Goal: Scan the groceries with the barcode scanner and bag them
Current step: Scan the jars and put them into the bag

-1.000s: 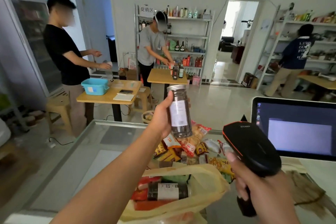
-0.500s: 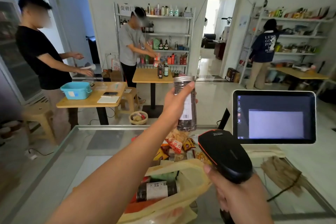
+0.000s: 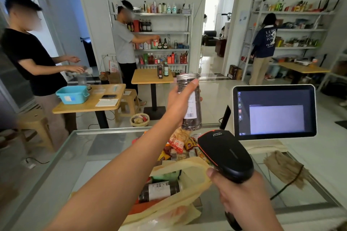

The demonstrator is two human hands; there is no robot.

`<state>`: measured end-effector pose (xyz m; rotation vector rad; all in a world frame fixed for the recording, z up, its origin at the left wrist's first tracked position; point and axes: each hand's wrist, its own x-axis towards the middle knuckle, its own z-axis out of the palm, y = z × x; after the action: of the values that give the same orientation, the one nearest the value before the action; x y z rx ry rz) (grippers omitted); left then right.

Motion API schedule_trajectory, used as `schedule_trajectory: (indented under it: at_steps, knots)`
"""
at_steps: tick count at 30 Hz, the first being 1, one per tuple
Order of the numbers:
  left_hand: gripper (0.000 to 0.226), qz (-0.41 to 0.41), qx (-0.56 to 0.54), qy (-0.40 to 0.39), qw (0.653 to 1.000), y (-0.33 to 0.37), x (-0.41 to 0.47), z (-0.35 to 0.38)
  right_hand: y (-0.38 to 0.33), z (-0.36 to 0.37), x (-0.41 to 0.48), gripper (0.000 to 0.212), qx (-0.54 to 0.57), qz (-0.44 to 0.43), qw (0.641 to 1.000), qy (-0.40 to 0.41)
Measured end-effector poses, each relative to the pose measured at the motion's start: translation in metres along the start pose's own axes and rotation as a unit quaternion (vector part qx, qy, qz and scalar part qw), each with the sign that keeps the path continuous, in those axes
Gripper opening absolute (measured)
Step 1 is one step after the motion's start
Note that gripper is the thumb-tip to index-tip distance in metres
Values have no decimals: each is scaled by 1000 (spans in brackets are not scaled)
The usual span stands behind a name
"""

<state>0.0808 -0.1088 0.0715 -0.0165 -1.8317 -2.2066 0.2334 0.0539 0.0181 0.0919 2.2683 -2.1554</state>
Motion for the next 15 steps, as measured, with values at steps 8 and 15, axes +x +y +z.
schedule_trajectory:
  at_steps: [8, 15]
  knots:
    - [33, 9, 3, 21, 1000, -16, 4, 2, 0, -2, 0, 22, 5, 6, 1000, -5]
    - [59, 24, 11, 31, 999, -20, 10, 1, 5, -2, 6, 19, 6, 31, 999, -5]
